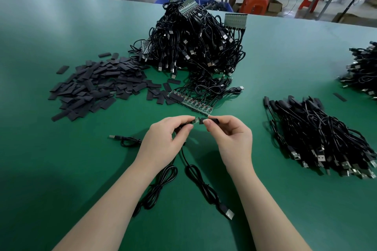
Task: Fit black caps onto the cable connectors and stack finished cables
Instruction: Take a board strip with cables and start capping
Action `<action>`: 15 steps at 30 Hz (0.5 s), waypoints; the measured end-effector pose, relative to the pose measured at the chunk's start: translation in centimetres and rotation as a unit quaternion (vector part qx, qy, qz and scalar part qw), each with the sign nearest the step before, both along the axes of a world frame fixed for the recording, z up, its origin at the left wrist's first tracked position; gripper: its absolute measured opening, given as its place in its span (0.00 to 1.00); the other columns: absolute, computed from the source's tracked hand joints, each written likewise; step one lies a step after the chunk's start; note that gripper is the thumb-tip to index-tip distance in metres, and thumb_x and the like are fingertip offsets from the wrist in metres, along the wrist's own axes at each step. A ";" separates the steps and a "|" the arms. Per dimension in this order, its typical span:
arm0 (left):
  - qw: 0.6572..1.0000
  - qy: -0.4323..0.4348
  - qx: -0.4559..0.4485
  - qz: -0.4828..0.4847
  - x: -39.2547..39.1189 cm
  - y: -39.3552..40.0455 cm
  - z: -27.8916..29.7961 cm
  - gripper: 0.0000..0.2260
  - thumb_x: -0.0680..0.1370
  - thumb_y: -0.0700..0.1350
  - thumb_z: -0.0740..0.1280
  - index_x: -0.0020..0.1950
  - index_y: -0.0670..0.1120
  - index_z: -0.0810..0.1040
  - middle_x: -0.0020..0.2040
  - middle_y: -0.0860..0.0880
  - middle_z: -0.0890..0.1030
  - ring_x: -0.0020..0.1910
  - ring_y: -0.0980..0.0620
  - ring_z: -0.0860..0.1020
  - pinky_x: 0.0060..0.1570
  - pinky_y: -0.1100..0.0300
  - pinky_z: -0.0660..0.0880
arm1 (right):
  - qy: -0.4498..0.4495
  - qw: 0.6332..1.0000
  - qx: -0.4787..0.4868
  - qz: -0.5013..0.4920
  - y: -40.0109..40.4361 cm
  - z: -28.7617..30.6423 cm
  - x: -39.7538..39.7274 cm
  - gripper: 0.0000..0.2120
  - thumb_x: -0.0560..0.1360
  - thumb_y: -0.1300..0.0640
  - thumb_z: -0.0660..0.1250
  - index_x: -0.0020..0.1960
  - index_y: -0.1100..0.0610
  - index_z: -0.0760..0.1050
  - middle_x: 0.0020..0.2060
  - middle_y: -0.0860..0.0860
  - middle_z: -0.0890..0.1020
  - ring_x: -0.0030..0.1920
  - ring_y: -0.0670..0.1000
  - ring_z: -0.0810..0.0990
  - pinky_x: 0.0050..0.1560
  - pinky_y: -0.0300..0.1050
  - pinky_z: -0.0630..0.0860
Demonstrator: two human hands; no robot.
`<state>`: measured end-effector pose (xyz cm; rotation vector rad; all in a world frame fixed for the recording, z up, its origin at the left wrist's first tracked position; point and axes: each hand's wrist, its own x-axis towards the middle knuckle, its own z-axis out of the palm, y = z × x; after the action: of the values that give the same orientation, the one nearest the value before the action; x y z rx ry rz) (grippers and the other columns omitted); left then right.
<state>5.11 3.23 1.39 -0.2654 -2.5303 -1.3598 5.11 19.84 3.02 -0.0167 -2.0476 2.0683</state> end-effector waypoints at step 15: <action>1.000 -0.006 0.019 -0.011 0.0 0.1 -0.1 0.10 0.79 0.49 0.68 0.59 0.58 0.81 0.52 0.63 0.82 0.51 0.62 0.79 0.50 0.60 0.76 | 0.025 0.999 0.023 0.001 0.0 0.1 0.0 0.14 0.71 0.63 0.76 0.37 0.43 0.84 0.36 0.44 0.85 0.38 0.43 0.82 0.43 0.36 0.78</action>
<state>5.12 3.38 1.30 -0.2786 -2.5157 -1.4189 5.10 19.84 3.07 0.0439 -2.0669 2.0015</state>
